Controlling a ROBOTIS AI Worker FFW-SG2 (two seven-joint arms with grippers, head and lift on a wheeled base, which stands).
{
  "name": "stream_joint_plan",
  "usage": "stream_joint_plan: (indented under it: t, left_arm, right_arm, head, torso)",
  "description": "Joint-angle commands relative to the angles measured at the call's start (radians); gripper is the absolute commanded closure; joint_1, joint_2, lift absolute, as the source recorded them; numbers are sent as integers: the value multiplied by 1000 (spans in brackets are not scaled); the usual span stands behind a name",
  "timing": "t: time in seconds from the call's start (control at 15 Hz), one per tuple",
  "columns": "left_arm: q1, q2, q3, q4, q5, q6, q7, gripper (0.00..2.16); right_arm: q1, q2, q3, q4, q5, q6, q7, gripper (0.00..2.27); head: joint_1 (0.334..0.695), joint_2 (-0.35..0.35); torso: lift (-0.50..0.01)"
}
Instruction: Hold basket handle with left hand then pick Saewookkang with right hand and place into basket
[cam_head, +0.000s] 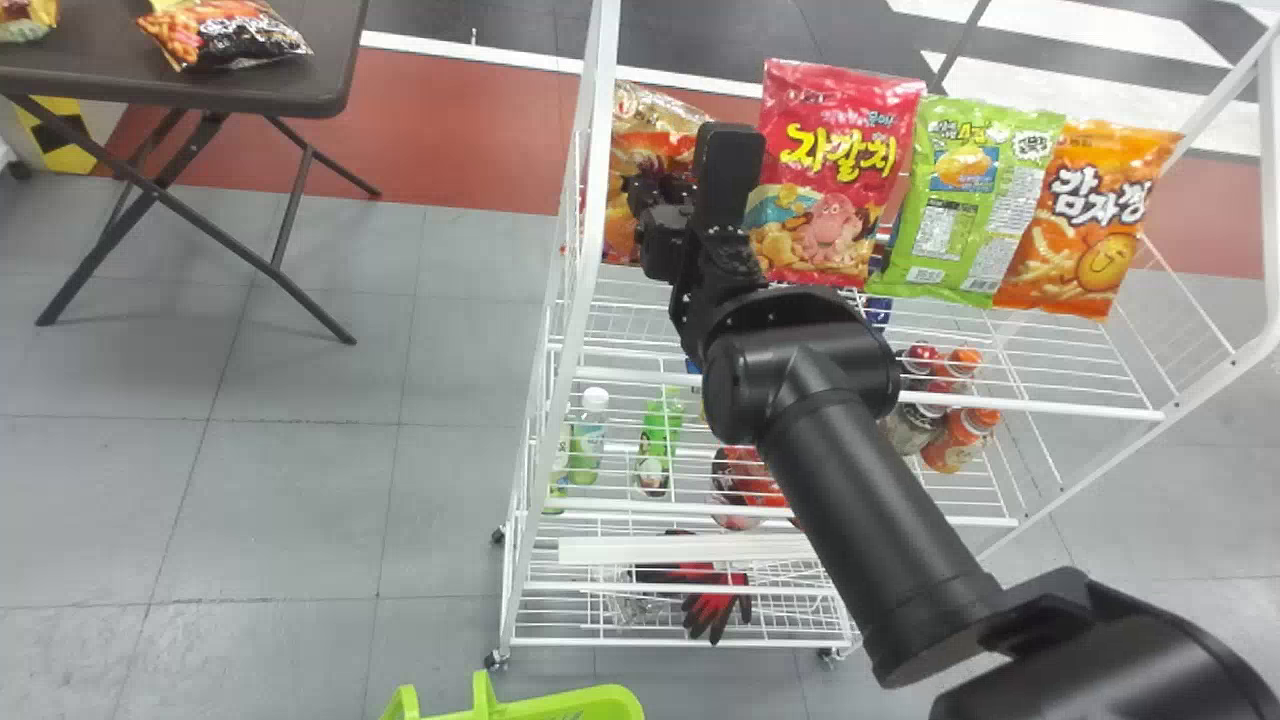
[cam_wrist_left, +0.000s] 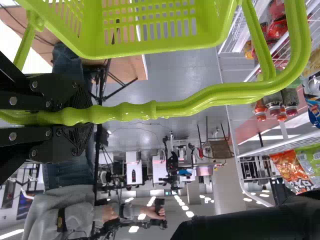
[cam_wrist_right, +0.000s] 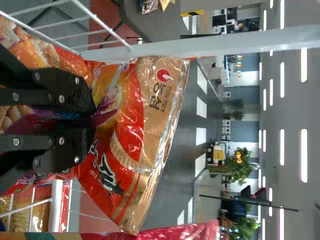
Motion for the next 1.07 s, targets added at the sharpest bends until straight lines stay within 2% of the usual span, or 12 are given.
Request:
stream_joint_plan:
  t: [0.0, 0.13, 0.4, 0.53, 0.8, 0.87, 1.0]
  left_arm:
    - [1, -4, 0, -7, 1, 0, 2, 1818]
    - [4, -9, -2, -21, 1, 0, 7, 1818]
    - [21, -12, -8, -64, -1, 3, 27, 1818]
    - [28, -13, -9, -83, -4, 9, 38, 1818]
    - [30, -13, -9, -116, -4, 21, 38, 1821]
    - [27, -13, -9, -122, -4, 21, 38, 1818]
    - [8, -13, -9, -126, -2, 34, 38, 1818]
  right_arm:
    - [46, -15, -1, -84, -4, 2, -6, 2246]
    - [101, -44, -1, -193, -19, 27, -15, 2243]
    - [264, -139, -22, -495, -87, 122, -39, 2246]
    - [353, -200, -45, -687, -125, 229, -69, 2243]
    - [543, -291, -150, -1040, -205, 502, -81, 2246]
    - [601, -309, -191, -1119, -240, 582, -81, 2246]
    - [710, -318, -252, -1259, -268, 726, -79, 2246]
  head:
    - [695, -237]
    - [695, -238]
    - [695, -263]
    - [695, -280]
    - [695, -333]
    - [695, -345]
    - [695, -350]
  torso:
    - [-19]
    - [-19]
    - [-19]
    - [-19]
    - [-19]
    - [-19]
    - [-19]
